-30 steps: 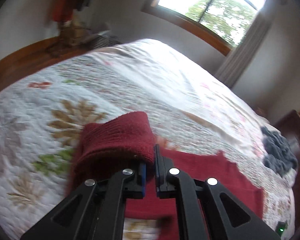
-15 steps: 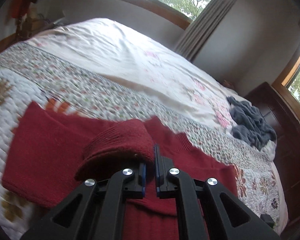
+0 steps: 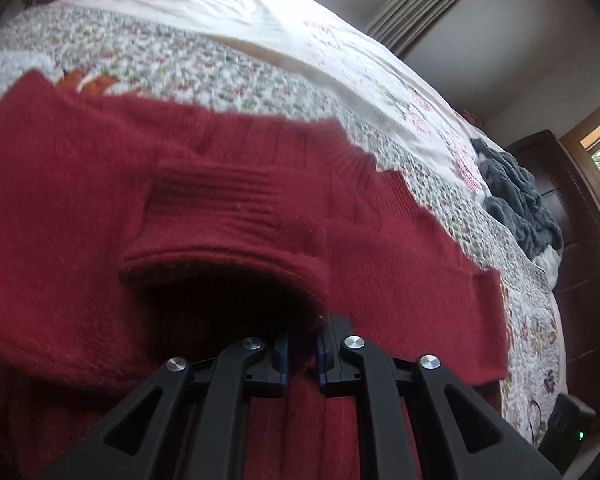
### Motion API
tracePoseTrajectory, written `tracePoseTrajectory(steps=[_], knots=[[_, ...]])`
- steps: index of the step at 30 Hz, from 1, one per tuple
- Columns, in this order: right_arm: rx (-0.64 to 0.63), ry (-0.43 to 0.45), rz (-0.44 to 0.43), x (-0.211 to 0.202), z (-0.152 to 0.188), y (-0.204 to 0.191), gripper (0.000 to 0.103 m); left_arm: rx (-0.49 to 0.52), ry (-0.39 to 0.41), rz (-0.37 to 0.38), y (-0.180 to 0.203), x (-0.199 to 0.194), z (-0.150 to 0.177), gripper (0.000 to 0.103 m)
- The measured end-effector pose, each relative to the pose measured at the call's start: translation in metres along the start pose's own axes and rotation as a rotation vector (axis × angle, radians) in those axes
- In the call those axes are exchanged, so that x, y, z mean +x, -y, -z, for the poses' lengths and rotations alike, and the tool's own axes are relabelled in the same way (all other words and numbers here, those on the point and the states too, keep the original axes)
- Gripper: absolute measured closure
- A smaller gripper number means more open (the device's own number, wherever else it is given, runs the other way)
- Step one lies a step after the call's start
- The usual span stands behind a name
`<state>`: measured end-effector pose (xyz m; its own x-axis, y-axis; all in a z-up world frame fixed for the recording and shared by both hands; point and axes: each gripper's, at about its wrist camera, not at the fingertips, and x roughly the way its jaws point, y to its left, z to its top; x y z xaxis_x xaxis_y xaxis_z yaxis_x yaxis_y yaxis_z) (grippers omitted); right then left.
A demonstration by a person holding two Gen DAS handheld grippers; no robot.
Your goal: Fold small clothes
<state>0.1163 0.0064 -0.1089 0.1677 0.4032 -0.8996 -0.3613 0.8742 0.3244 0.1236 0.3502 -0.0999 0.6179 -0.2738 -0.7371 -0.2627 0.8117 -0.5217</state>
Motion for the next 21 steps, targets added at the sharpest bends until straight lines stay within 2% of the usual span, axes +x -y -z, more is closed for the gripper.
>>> tracePoseTrajectory(steps=[3, 5, 6, 8, 10, 15, 18, 21], knots=[[-0.003, -0.015, 0.008, 0.0, -0.003, -0.002, 0.034, 0.016, -0.018, 0.048, -0.005, -0.035, 0.009, 0.091], [-0.005, -0.022, 0.011, -0.001, -0.009, -0.005, 0.034, 0.047, 0.029, 0.045, -0.012, -0.066, 0.01, 0.09], [-0.004, -0.024, 0.009, -0.002, -0.012, -0.007, 0.034, 0.059, 0.056, 0.038, -0.016, -0.079, 0.008, 0.086], [0.003, -0.028, -0.019, -0.004, -0.022, -0.013, 0.034, 0.07, 0.141, -0.029, -0.034, -0.11, -0.002, 0.082], [0.004, -0.03, -0.053, -0.004, -0.037, -0.026, 0.034, 0.065, 0.169, -0.104, -0.05, -0.117, -0.015, 0.082], [-0.032, -0.038, -0.1, 0.001, -0.084, -0.07, 0.034, 0.031, 0.107, -0.26, -0.091, -0.094, -0.036, 0.082], [-0.043, -0.061, -0.131, 0.01, -0.11, -0.095, 0.034, 0.019, 0.031, -0.3, -0.112, -0.067, -0.034, 0.085], [-0.045, -0.089, -0.171, 0.024, -0.129, -0.116, 0.034, 0.048, 0.041, -0.305, -0.114, -0.063, -0.029, 0.086]])
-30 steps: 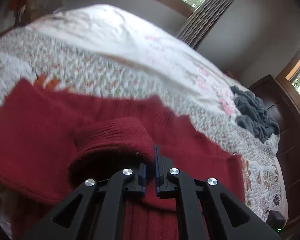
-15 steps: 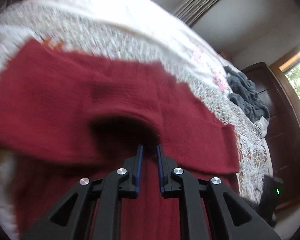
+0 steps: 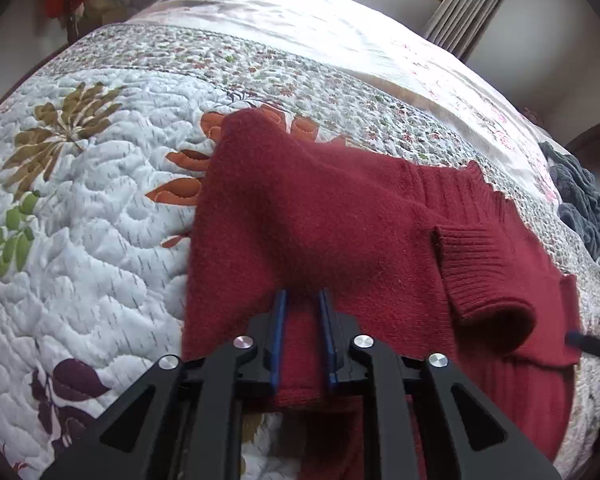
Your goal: Fold small clothes
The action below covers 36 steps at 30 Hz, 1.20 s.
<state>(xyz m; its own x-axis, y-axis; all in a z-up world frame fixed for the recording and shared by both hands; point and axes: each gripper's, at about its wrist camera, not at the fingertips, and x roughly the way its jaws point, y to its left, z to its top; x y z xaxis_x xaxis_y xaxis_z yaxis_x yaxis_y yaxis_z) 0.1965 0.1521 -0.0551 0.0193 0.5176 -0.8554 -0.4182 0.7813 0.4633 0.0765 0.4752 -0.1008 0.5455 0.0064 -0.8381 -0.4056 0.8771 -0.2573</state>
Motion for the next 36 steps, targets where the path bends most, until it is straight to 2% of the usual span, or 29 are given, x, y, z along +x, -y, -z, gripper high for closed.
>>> tracePoseTrajectory(steps=[3, 8, 10, 11, 12, 13, 14, 15, 18, 21, 24, 29, 33, 36], knots=[[0.014, -0.035, -0.022, 0.021, -0.017, -0.013, 0.034, -0.007, 0.008, 0.025, 0.0, -0.01, -0.002, 0.086], [0.087, -0.112, -0.087, 0.063, -0.037, -0.018, 0.037, -0.051, 0.078, 0.055, -0.011, -0.041, -0.003, 0.086], [0.108, -0.147, -0.126, 0.078, -0.038, -0.017, 0.048, -0.053, 0.095, 0.062, -0.014, -0.051, -0.005, 0.086], [0.111, -0.165, -0.134, 0.085, -0.038, -0.018, 0.064, -0.051, 0.101, 0.064, -0.014, -0.054, -0.007, 0.086], [0.111, -0.169, -0.127, 0.087, -0.038, -0.018, 0.072, -0.046, 0.107, 0.061, -0.012, -0.057, -0.008, 0.085], [0.101, -0.161, -0.114, 0.086, -0.037, -0.019, 0.075, -0.036, 0.112, 0.057, -0.011, -0.059, -0.009, 0.085], [0.084, -0.148, -0.122, 0.08, -0.036, -0.021, 0.087, -0.029, 0.116, 0.055, -0.008, -0.061, -0.011, 0.085], [0.076, -0.139, -0.133, 0.075, -0.035, -0.022, 0.089, -0.022, 0.12, 0.056, -0.005, -0.062, -0.012, 0.085], [0.051, -0.078, -0.144, 0.041, -0.031, -0.017, 0.09, 0.002, 0.124, 0.074, 0.007, -0.06, -0.017, 0.085], [0.038, -0.005, -0.105, -0.002, -0.026, 0.001, 0.09, 0.036, 0.121, 0.105, 0.03, -0.057, -0.017, 0.085], [0.06, 0.014, -0.076, -0.023, -0.021, 0.027, 0.09, 0.074, 0.104, 0.122, 0.053, -0.044, -0.014, 0.085], [0.125, -0.002, -0.033, -0.009, -0.014, 0.065, 0.09, 0.118, 0.036, 0.095, 0.081, -0.012, -0.007, 0.085], [0.168, -0.027, -0.045, 0.008, -0.007, 0.084, 0.09, 0.115, -0.017, 0.067, 0.084, 0.011, -0.003, 0.085], [0.186, -0.035, -0.054, 0.018, -0.004, 0.092, 0.086, 0.099, -0.033, 0.074, 0.077, 0.019, 0.0, 0.085]])
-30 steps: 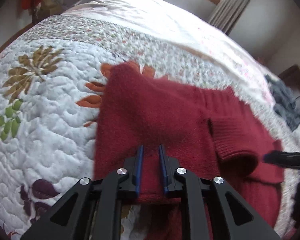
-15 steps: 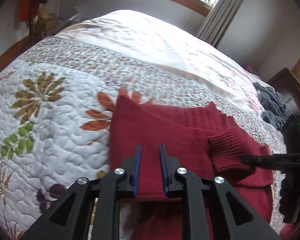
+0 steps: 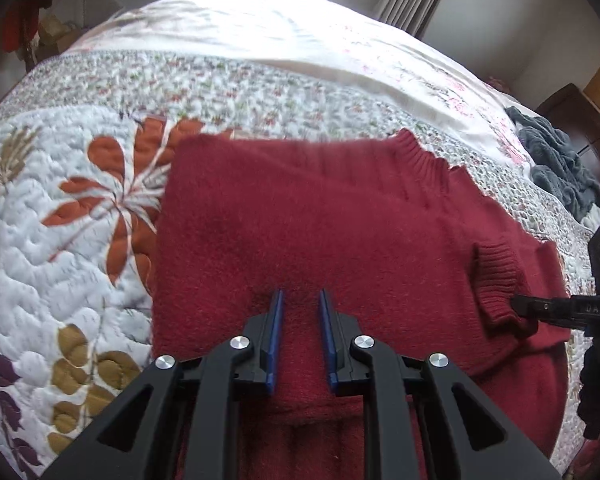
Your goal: Fold small clothes
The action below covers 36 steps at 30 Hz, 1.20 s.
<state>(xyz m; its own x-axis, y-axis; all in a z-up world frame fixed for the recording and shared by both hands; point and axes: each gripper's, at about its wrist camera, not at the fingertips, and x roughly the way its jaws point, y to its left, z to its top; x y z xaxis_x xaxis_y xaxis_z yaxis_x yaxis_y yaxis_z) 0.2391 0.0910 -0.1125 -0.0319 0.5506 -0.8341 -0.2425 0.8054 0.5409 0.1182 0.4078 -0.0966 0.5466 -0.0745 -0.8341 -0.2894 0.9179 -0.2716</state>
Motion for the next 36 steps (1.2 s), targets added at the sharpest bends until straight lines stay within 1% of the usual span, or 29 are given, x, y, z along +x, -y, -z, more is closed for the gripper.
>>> tracePoseTrajectory(steps=[3, 4, 5, 6, 7, 9, 11, 13, 15, 16, 17, 19, 20, 22, 23, 24, 25, 28, 31, 33, 34, 36], knots=[[0.0, -0.012, -0.001, 0.002, 0.0, 0.003, 0.084, 0.012, -0.001, -0.003, 0.0, 0.002, 0.001, 0.085], [-0.004, -0.012, 0.0, 0.0, 0.0, 0.002, 0.081, 0.012, -0.002, -0.003, 0.0, 0.001, 0.001, 0.085], [-0.013, -0.003, 0.015, -0.004, 0.0, -0.001, 0.076, 0.012, -0.002, -0.003, 0.001, -0.001, 0.0, 0.085], [-0.032, 0.014, 0.043, -0.011, 0.0, -0.006, 0.075, 0.012, 0.001, -0.001, 0.002, -0.004, 0.0, 0.085], [-0.08, 0.048, 0.084, -0.023, 0.002, -0.015, 0.074, 0.015, 0.012, 0.001, 0.004, -0.01, -0.002, 0.085], [-0.166, 0.096, 0.127, -0.038, 0.006, -0.033, 0.06, 0.029, 0.044, 0.017, 0.009, -0.023, -0.004, 0.083], [-0.254, 0.093, 0.127, -0.041, 0.01, -0.054, 0.054, 0.036, 0.057, 0.033, 0.014, -0.029, -0.008, 0.079], [-0.326, 0.057, 0.133, -0.029, 0.013, -0.074, 0.052, 0.041, 0.043, 0.057, 0.022, -0.028, -0.01, 0.077], [-0.374, 0.021, 0.15, -0.015, 0.014, -0.084, 0.048, 0.036, 0.028, 0.061, 0.026, -0.022, -0.012, 0.077], [-0.402, 0.004, 0.18, -0.003, 0.015, -0.09, 0.046, 0.036, 0.019, 0.058, 0.027, -0.017, -0.013, 0.077], [-0.42, -0.005, 0.212, 0.005, 0.017, -0.093, 0.042, 0.037, 0.009, 0.054, 0.028, -0.013, -0.013, 0.077], [-0.45, -0.014, 0.275, 0.022, 0.017, -0.095, 0.041, 0.037, -0.026, 0.04, 0.026, 0.0, -0.012, 0.077], [-0.455, -0.017, 0.297, 0.028, 0.017, -0.095, 0.043, 0.033, -0.036, 0.036, 0.024, 0.005, -0.011, 0.077], [-0.45, -0.005, 0.312, 0.029, 0.016, -0.089, 0.054, 0.015, -0.041, 0.046, 0.019, 0.011, -0.009, 0.076], [-0.444, 0.009, 0.32, 0.026, 0.016, -0.086, 0.073, 0.002, -0.04, 0.056, 0.016, 0.012, -0.009, 0.076], [-0.432, 0.021, 0.328, 0.022, 0.015, -0.082, 0.088, -0.009, -0.038, 0.066, 0.013, 0.012, -0.008, 0.076], [-0.394, 0.033, 0.298, 0.015, 0.012, -0.074, 0.09, -0.011, -0.036, 0.07, 0.012, 0.013, -0.007, 0.076], [-0.222, 0.069, 0.16, -0.012, 0.005, -0.042, 0.092, 0.01, -0.027, 0.055, 0.015, 0.013, -0.006, 0.076], [-0.09, 0.115, 0.085, -0.038, 0.008, -0.01, 0.092, 0.016, -0.025, 0.044, 0.017, 0.013, -0.006, 0.076], [-0.011, 0.137, 0.064, -0.052, 0.011, 0.012, 0.092, 0.015, -0.025, 0.044, 0.016, 0.014, -0.006, 0.076], [0.025, 0.147, 0.07, -0.059, 0.013, 0.024, 0.092, 0.017, -0.025, 0.043, 0.016, 0.014, -0.006, 0.076], [0.075, 0.139, 0.077, -0.067, 0.019, 0.047, 0.089, 0.02, -0.023, 0.036, 0.017, 0.015, -0.006, 0.076]])
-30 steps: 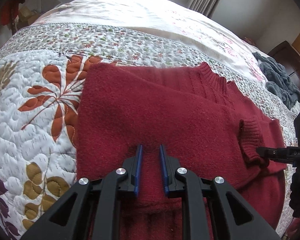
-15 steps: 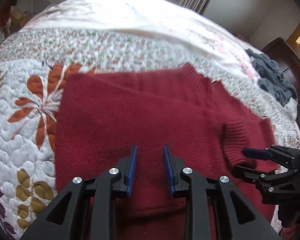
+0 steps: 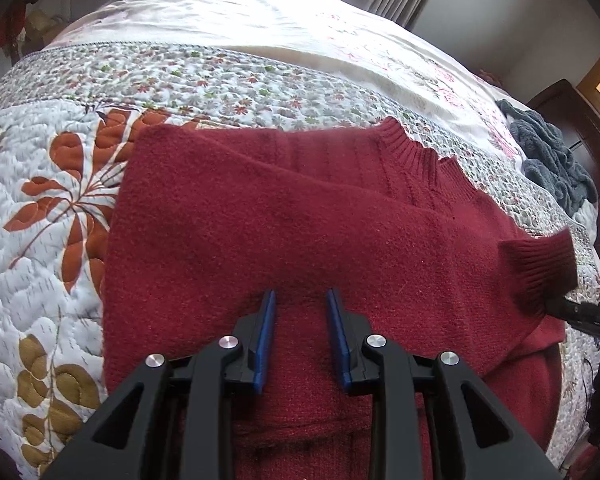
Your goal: Fold small clothes
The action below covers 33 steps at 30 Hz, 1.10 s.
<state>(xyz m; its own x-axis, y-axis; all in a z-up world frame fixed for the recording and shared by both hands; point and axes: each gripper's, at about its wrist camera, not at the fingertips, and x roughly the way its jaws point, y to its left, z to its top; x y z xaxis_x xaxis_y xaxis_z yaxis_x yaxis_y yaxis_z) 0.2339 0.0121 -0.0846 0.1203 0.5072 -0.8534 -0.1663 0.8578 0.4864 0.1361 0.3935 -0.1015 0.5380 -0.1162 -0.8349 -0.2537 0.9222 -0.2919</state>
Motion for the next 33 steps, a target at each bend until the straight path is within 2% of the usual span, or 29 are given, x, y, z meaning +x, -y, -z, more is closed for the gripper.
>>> tracePoseTrajectory(steps=[3, 4, 5, 6, 7, 10, 13, 14, 15, 17, 22, 25, 29, 31, 33], knots=[[0.038, -0.02, 0.018, -0.004, 0.007, 0.029, 0.087, 0.008, 0.0, -0.012, 0.002, 0.0, 0.0, 0.076], [0.061, -0.02, -0.003, -0.007, 0.011, 0.039, 0.086, 0.006, -0.001, -0.014, 0.002, -0.001, -0.001, 0.076], [0.081, -0.016, -0.03, -0.009, 0.012, 0.045, 0.078, 0.001, 0.001, -0.017, 0.003, -0.004, -0.003, 0.076], [0.1, -0.011, -0.059, -0.01, 0.012, 0.049, 0.064, 0.0, 0.01, -0.022, 0.004, -0.007, -0.004, 0.077], [0.122, -0.003, -0.088, -0.012, 0.01, 0.055, 0.059, 0.006, 0.033, -0.033, 0.008, -0.013, -0.006, 0.077], [0.145, -0.006, -0.134, -0.006, -0.002, 0.059, 0.055, 0.038, 0.071, -0.012, 0.023, -0.023, -0.009, 0.075], [0.153, -0.028, -0.133, 0.01, -0.016, 0.055, 0.057, 0.079, 0.055, 0.004, 0.04, -0.018, -0.009, 0.072], [0.155, -0.033, -0.134, 0.013, -0.019, 0.053, 0.065, 0.091, 0.048, 0.002, 0.044, -0.015, -0.009, 0.072], [0.158, -0.041, -0.142, 0.017, -0.022, 0.051, 0.079, 0.1, 0.04, 0.0, 0.047, -0.011, -0.009, 0.072], [0.152, -0.059, -0.158, 0.02, -0.024, 0.046, 0.094, 0.113, 0.027, -0.004, 0.049, -0.005, -0.006, 0.072], [0.107, -0.038, -0.11, 0.003, -0.012, 0.04, 0.095, 0.148, 0.006, 0.034, 0.043, -0.002, -0.001, 0.07], [0.091, -0.057, -0.053, 0.012, -0.007, 0.044, 0.095, 0.144, -0.026, 0.04, 0.038, 0.004, -0.003, 0.069], [0.116, -0.064, -0.047, 0.025, -0.002, 0.052, 0.096, 0.115, -0.03, 0.048, 0.03, 0.009, 0.0, 0.067], [0.107, -0.052, -0.06, 0.02, -0.001, 0.052, 0.094, 0.084, -0.026, 0.04, 0.028, 0.002, 0.0, 0.067], [0.084, -0.021, -0.047, 0.005, 0.003, 0.049, 0.086, 0.062, -0.019, 0.03, 0.024, -0.011, 0.003, 0.069]])
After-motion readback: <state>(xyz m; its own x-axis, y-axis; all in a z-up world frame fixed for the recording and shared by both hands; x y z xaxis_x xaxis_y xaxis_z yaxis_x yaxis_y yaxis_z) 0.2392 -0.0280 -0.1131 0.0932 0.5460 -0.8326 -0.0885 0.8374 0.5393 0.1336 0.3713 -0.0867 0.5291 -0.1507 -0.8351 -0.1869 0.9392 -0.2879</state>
